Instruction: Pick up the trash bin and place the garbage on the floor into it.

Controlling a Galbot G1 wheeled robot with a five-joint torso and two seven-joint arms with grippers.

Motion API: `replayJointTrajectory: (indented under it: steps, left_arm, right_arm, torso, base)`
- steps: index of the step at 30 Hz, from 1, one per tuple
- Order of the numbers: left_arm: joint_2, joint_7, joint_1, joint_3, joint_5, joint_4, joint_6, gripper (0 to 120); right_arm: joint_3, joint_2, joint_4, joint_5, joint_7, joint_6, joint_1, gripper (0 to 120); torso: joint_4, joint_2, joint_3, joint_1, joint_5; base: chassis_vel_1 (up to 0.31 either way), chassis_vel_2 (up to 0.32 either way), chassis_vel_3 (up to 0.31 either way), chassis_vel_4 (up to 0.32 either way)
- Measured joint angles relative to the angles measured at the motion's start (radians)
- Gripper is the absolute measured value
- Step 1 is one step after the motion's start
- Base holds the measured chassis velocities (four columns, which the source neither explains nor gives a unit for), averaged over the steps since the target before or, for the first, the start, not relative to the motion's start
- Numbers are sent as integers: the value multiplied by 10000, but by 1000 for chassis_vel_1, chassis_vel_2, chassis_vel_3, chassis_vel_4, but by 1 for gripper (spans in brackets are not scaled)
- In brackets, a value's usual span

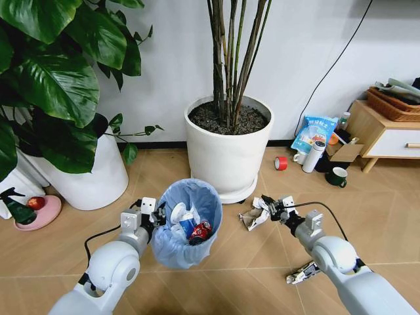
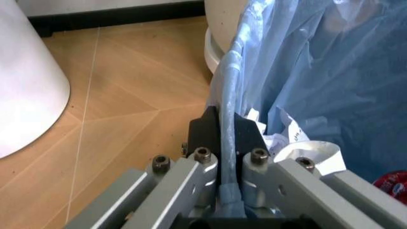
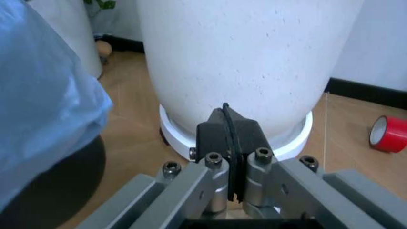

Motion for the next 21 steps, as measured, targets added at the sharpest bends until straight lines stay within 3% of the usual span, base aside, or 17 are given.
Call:
replayJointTrajectory:
  steps: [4, 9, 16, 21]
  left_arm:
    - [19, -48, 58, 20, -2, -30, 8, 0]
    - [86, -74, 148, -64, -12, -115, -10, 0]
    - [173, 39, 99, -61, -34, -101, -239, 0]
    - [259, 46, 134, -20, 3, 1, -312, 0]
  right_arm:
    - [38, -3, -11, -12, 14, -58, 1, 0]
    - [174, -13, -1263, -183, 63, -396, 434, 0]
    - [-99, 41, -3430, -403, -290, -323, 1345, 22]
    - [-604, 472, -5858, -1290, -1996, 280, 2725, 46]
  torso:
    - [2, 0, 0, 0, 3]
    - [0, 0, 1, 0, 1]
    - [-2, -1, 2, 0, 2]
    - [1, -1, 2, 1, 0]
  base:
    - [0, 0, 0, 0]
    - [0, 0, 0, 0]
    - [0, 0, 0, 0]
    - [0, 0, 0, 0]
